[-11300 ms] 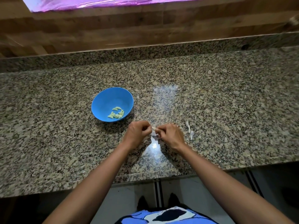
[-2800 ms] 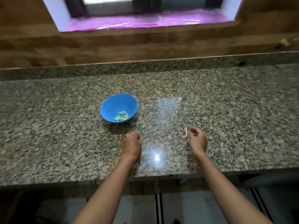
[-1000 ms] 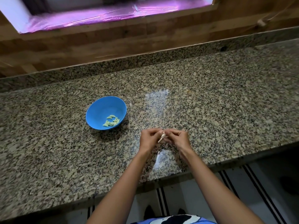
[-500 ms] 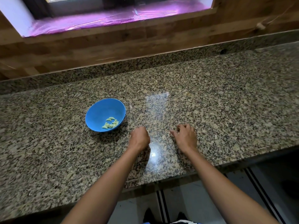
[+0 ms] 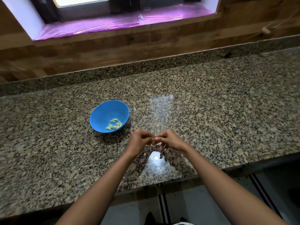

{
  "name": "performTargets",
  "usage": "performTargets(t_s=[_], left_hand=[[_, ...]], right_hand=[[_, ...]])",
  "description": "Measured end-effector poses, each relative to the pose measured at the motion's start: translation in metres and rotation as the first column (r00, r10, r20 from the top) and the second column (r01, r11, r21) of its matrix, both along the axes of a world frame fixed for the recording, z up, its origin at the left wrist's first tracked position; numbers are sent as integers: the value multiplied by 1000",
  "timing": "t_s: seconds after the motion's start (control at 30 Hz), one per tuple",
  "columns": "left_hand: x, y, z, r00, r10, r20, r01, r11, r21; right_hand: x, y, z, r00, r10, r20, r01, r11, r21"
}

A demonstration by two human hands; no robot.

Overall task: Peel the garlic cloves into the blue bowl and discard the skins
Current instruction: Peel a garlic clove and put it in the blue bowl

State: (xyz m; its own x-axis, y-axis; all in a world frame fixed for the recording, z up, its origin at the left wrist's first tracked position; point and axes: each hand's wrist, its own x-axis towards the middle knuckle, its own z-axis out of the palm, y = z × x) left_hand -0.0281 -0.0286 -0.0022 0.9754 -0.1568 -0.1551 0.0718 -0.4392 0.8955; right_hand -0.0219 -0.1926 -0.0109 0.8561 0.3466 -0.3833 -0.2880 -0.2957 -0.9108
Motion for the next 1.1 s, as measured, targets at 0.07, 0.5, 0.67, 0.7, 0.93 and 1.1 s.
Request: performTargets(t_s=[0.07,0.5,0.67,0.7,0.93,1.1], left_hand=[[0,3,-2,998,-17,57,12,996,90],[7,18,6,925,-177,-336,109,971,-213],[7,13,1,974,-126,188,91,979,183],[6,12,1,981,-70,182,45,989,139],[-1,8,0,992,-40,121,16,982,189],[-5,8,-4,988,-89,123,53,962,268]], right_hand=[[2,-3,2,999,50,-7,-50,999,-14],[7,-2,-5,685,409,603,-12,834,-552],[0,8,-4,983,-111,146,101,992,72],[-2,11,-4,979,-160,125,147,984,102],[-9,13,-16,969,-170,182,180,983,-39],[-14,10,-13,972,-160,173,177,981,-84]])
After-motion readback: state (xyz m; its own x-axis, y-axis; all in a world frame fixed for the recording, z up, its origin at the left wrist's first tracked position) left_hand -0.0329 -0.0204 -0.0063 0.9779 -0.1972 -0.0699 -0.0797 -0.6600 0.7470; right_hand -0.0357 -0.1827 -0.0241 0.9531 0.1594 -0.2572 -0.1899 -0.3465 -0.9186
